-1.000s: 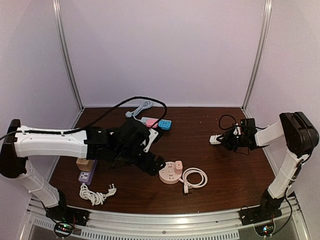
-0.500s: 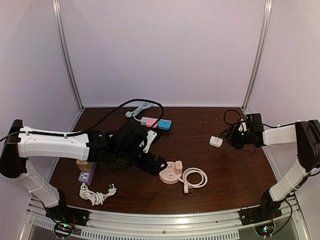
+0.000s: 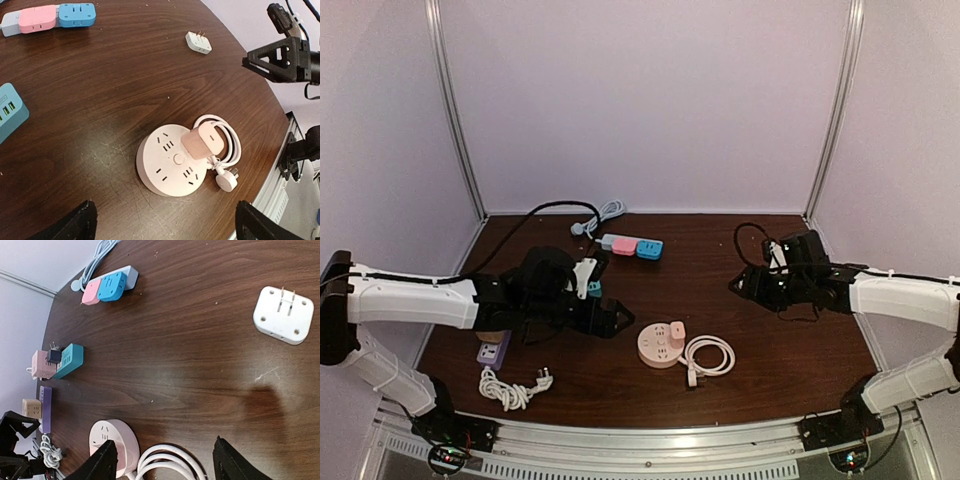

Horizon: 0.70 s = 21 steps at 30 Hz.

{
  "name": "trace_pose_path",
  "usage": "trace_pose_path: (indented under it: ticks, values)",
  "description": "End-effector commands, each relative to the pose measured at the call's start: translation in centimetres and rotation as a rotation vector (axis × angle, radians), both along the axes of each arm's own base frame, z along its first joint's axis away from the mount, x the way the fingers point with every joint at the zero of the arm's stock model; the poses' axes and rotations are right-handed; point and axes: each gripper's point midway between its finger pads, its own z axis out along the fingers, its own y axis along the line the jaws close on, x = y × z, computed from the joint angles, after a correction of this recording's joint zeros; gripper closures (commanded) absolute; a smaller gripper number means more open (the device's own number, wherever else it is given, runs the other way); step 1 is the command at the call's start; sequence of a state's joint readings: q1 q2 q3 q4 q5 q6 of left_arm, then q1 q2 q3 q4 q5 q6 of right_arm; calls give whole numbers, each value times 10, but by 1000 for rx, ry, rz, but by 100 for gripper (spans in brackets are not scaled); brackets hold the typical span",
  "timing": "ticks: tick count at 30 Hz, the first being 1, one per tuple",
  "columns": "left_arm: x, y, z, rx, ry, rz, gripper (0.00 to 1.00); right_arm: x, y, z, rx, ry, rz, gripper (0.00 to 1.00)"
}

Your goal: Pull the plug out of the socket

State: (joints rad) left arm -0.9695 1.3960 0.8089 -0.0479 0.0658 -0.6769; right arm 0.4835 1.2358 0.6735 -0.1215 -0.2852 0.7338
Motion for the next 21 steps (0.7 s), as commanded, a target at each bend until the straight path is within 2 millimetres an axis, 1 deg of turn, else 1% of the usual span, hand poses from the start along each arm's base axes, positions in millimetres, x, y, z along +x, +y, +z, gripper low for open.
trace_pose_path:
  ticks: [1,2,6,10,11,13,16,19,21]
  values:
    - [3,-5,20,-190,30,-12,2,-11,27,3,-99,2,-19,34]
    - [3,-4,20,-211,41,-15,2,-19,41,2,-120,3,10,35]
    - [4,2,16,-289,95,-9,2,-34,78,-4,-201,9,70,38]
    - [4,6,12,-323,132,-7,2,-48,109,-14,-278,16,128,40]
    - [4,5,10,-325,141,-10,3,-51,114,-22,-306,29,139,41]
    - [3,1,9,-335,159,-25,4,-54,121,-28,-349,38,149,43]
    - [1,-7,8,-364,194,-46,10,-60,132,-31,-382,38,169,46]
    - [1,-16,0,-390,250,-61,17,-68,140,-40,-411,50,189,48]
    - [0,-23,-3,-425,285,-72,25,-72,140,-45,-443,55,191,51]
